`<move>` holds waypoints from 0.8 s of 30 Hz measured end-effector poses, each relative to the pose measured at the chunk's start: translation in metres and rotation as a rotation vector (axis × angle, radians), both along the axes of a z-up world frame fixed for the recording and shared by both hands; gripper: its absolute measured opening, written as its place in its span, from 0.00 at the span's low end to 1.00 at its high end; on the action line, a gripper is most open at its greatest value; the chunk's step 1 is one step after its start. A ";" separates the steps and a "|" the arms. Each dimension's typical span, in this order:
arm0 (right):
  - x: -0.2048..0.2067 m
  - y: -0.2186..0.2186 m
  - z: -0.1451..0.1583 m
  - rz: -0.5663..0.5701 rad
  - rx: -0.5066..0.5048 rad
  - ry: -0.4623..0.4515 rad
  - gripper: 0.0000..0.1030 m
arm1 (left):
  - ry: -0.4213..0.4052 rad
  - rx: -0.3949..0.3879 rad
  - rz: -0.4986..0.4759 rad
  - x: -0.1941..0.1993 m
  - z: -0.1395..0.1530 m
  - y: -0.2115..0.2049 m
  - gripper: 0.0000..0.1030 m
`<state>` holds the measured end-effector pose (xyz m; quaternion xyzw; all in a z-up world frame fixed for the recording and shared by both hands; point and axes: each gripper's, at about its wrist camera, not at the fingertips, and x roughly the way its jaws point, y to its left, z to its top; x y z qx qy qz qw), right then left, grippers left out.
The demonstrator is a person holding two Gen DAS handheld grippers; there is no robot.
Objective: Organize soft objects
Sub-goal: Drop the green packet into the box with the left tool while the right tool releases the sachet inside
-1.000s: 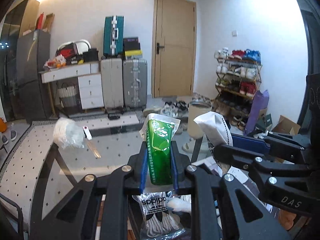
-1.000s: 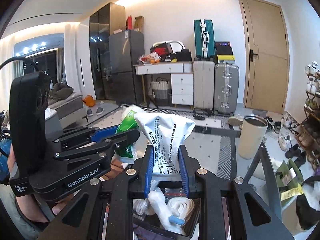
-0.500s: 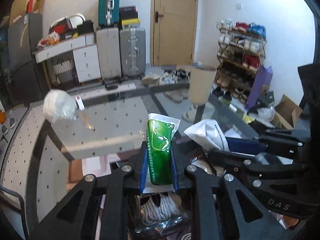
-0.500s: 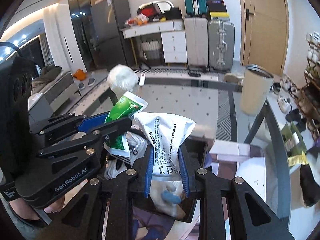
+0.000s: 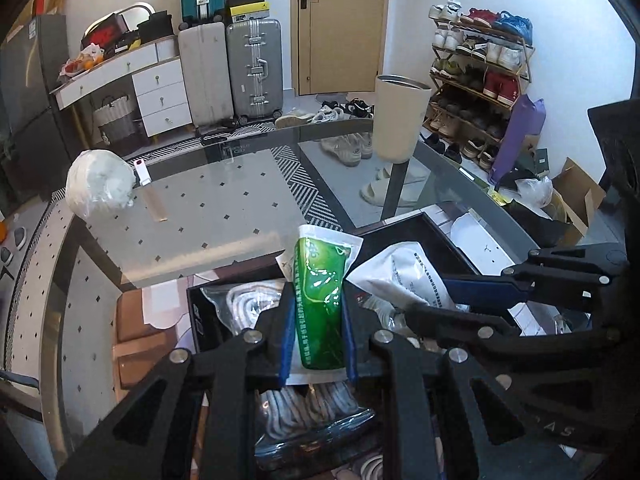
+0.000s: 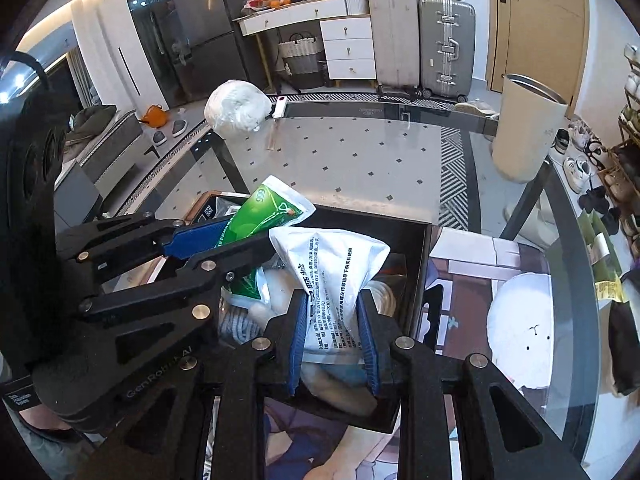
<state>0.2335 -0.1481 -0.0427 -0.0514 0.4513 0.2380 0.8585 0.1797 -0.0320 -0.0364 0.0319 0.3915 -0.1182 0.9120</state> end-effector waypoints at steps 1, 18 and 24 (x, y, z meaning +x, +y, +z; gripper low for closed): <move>0.000 -0.001 0.000 -0.001 0.003 0.003 0.24 | 0.000 0.000 0.000 0.000 0.000 0.000 0.18; -0.040 -0.010 0.039 -0.001 0.066 -0.099 0.40 | -0.125 0.032 0.038 -0.063 0.047 0.032 0.50; -0.076 0.003 0.031 0.087 0.072 -0.023 0.40 | -0.033 0.032 0.046 -0.087 0.024 0.057 0.50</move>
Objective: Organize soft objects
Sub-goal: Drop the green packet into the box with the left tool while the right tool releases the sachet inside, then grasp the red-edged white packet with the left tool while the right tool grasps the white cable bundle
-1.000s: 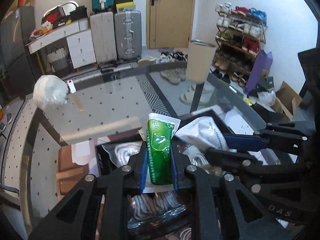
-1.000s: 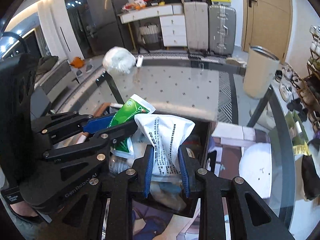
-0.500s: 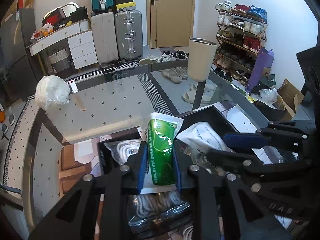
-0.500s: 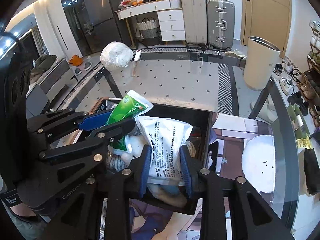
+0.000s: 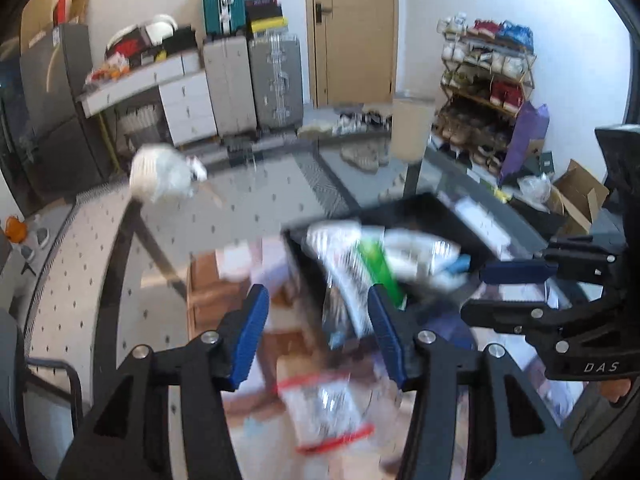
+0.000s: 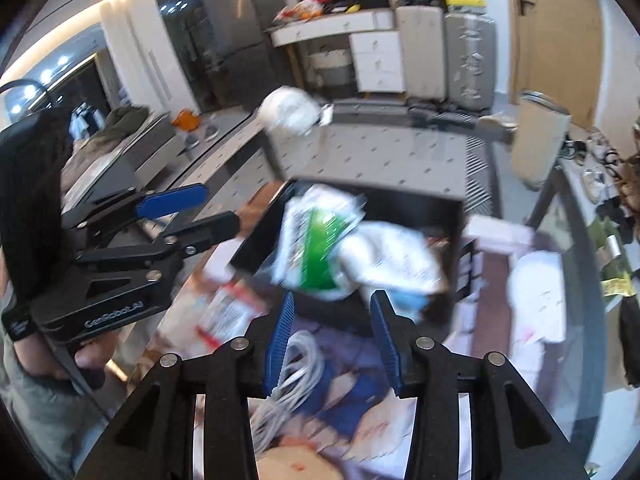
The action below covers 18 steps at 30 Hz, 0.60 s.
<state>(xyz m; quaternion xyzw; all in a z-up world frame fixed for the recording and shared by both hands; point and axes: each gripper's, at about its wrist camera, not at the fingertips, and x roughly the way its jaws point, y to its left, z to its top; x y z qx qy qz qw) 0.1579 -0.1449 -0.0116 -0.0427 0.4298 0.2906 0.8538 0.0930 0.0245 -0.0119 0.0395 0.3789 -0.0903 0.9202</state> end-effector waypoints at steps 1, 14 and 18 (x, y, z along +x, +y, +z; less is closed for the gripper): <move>-0.004 0.005 -0.003 0.012 -0.010 0.005 0.40 | 0.022 0.000 -0.003 -0.003 -0.006 0.002 0.50; -0.033 0.045 -0.067 0.095 -0.170 0.116 0.43 | 0.173 0.037 0.002 -0.018 -0.056 0.003 0.51; -0.035 0.041 -0.068 0.084 -0.167 0.121 0.48 | 0.200 0.030 -0.017 -0.017 -0.062 -0.002 0.51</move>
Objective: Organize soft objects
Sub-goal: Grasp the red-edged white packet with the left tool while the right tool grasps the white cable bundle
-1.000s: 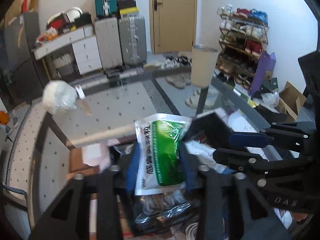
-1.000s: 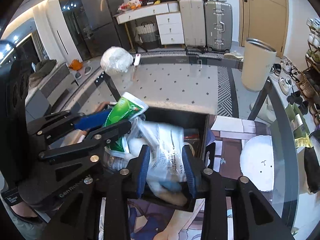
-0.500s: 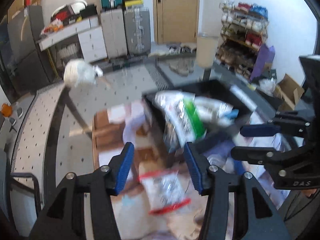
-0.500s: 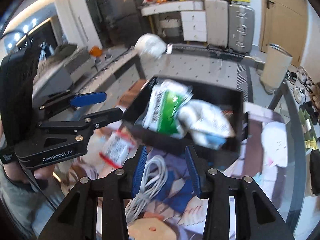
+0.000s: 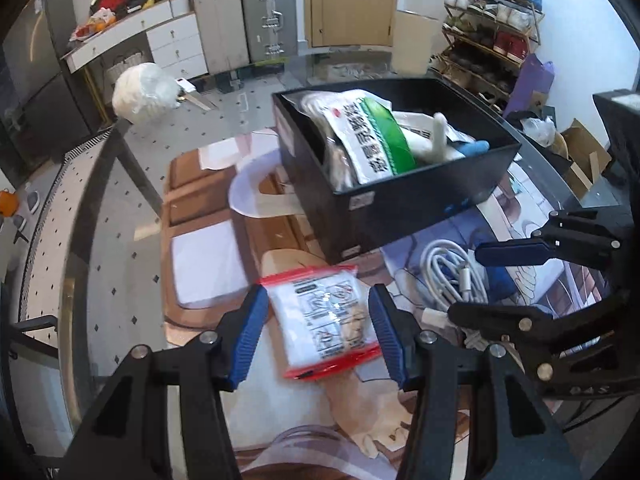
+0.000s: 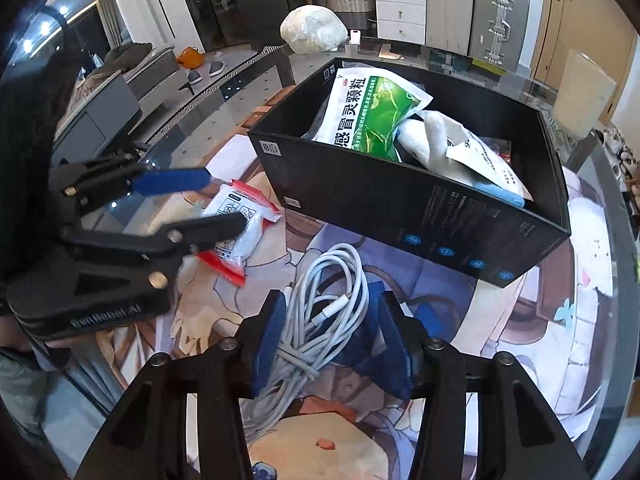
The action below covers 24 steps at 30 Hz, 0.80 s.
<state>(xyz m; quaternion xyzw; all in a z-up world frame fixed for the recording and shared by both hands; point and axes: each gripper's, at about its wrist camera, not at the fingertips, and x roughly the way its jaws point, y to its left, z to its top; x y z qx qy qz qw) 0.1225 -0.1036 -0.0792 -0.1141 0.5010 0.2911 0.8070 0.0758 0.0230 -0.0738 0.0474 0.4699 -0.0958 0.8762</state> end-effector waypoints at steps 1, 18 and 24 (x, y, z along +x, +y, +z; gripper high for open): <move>0.000 -0.001 0.000 -0.002 0.010 0.013 0.48 | -0.001 0.007 0.000 0.000 0.000 -0.001 0.51; -0.010 -0.016 -0.002 0.055 -0.065 0.024 0.28 | 0.032 0.073 -0.076 -0.002 -0.012 -0.023 0.43; 0.006 -0.056 0.005 -0.006 -0.050 0.034 0.28 | 0.033 0.045 -0.182 -0.013 -0.008 -0.045 0.45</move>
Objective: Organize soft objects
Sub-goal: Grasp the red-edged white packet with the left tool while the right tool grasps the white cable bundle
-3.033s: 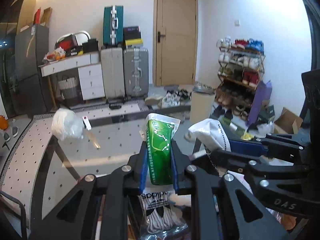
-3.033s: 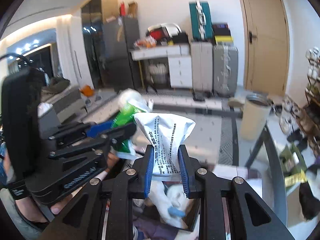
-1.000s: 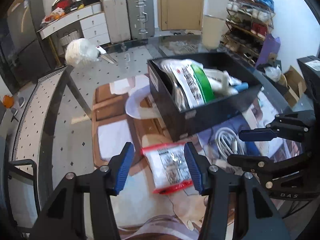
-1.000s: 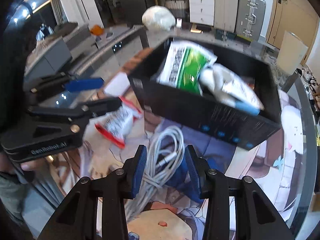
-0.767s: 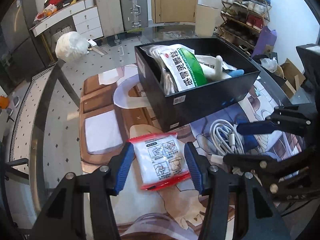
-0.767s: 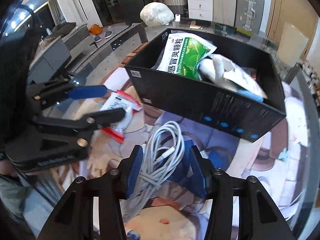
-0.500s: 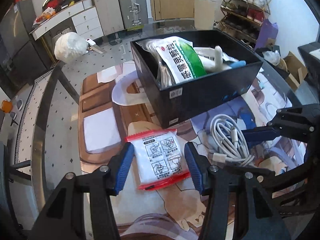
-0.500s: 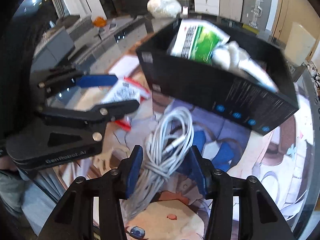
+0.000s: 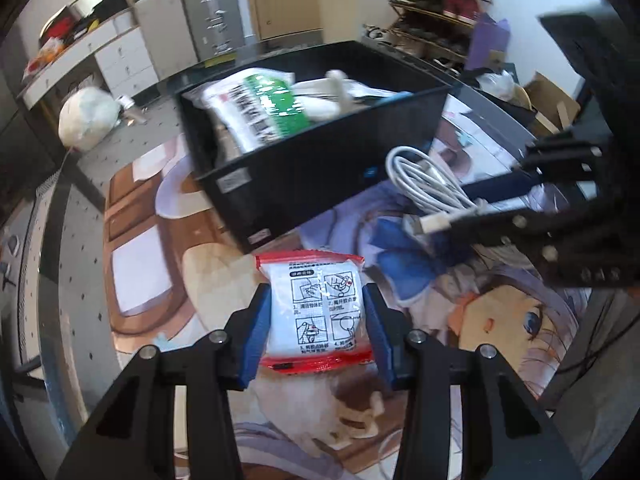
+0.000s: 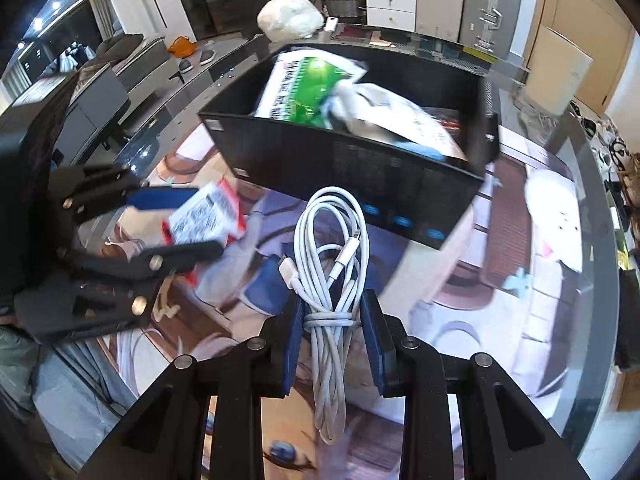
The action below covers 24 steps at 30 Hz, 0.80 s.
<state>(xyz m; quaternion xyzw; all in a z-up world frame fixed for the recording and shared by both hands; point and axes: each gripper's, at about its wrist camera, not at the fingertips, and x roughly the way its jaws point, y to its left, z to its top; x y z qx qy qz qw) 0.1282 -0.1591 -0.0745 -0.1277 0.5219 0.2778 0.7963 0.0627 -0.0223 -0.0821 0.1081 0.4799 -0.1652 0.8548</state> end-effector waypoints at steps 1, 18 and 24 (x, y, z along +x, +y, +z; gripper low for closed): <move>0.002 -0.003 0.000 -0.003 -0.002 0.003 0.28 | -0.008 0.012 -0.002 -0.002 0.000 -0.003 0.45; 0.006 0.019 -0.019 0.033 -0.061 0.020 0.28 | 0.031 0.025 -0.001 0.001 -0.010 -0.003 0.45; 0.002 0.022 -0.018 0.042 -0.057 0.016 0.28 | 0.013 0.040 -0.021 -0.001 -0.008 -0.008 0.44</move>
